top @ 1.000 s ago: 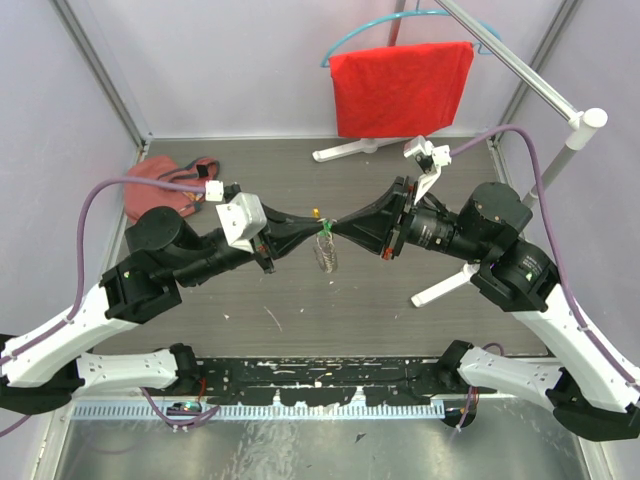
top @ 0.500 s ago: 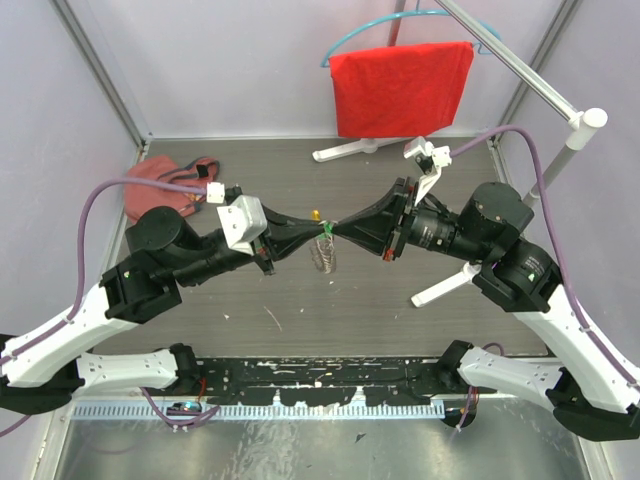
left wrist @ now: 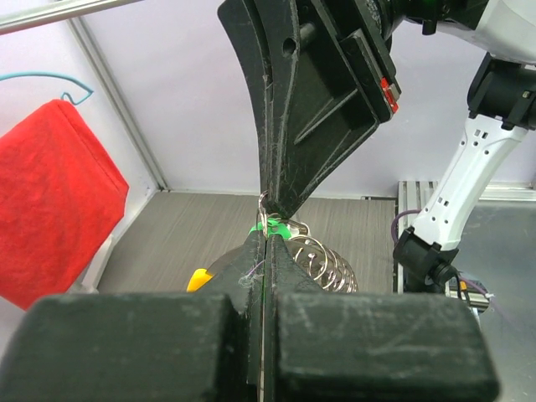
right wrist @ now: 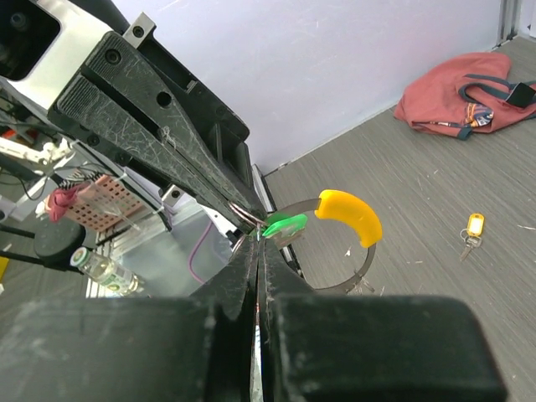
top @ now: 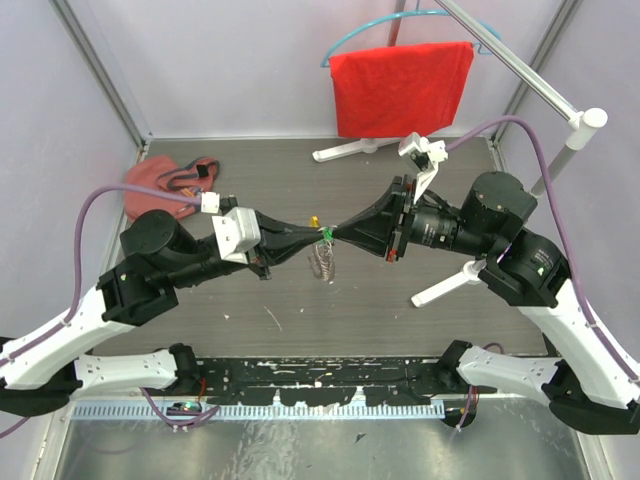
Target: Put the keys on the keyring
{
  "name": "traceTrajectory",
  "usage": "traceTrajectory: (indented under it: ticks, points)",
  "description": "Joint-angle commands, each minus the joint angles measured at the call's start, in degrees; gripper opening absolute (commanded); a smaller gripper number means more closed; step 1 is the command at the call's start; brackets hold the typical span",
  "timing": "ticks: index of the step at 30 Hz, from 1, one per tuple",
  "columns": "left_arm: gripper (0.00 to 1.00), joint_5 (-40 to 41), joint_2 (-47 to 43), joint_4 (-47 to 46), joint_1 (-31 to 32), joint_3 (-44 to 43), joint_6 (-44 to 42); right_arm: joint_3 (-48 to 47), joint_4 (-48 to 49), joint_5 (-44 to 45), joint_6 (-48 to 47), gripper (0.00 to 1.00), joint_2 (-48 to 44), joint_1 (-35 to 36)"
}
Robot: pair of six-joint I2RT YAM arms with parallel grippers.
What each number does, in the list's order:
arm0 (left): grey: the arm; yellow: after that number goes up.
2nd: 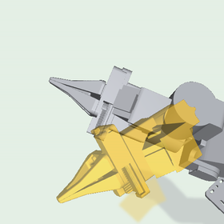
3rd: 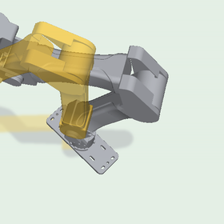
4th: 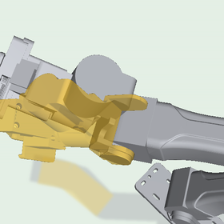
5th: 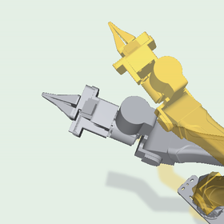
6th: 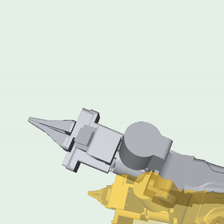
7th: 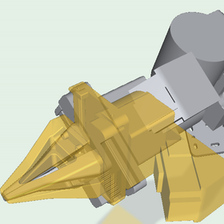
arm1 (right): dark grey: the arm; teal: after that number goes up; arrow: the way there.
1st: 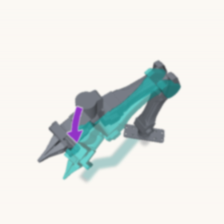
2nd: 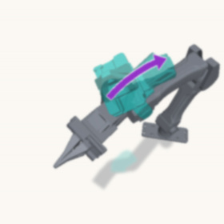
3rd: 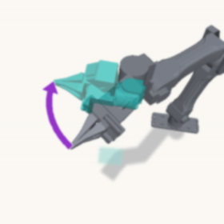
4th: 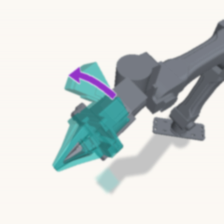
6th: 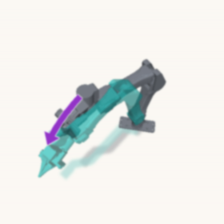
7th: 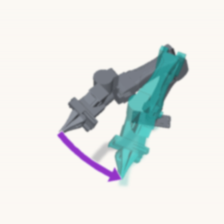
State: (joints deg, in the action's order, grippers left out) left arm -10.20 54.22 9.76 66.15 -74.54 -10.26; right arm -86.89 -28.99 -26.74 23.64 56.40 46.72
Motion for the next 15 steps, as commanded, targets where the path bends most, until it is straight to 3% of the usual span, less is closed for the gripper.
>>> traceTrajectory:
  ticks: [1,9,13,15]
  points:
    - [0.00,-3.0,-1.3,-0.3,0.2,-2.0,-0.5,-4.3,-2.6,1.2,-3.9,0.03,0.9,-0.5]
    - [0.00,-2.9,-1.2,0.0,0.2,-2.3,-0.5,-6.2,-6.2,1.8,-6.0,0.06,2.1,-0.5]
    - [0.00,-2.8,-1.1,0.2,0.2,-2.3,-0.5,-6.1,-6.3,3.0,-6.1,0.17,1.9,-0.5]
    - [0.00,-2.7,-1.0,0.3,0.2,-2.3,-0.5,-6.1,-6.3,3.8,-6.1,0.18,1.7,-0.5]
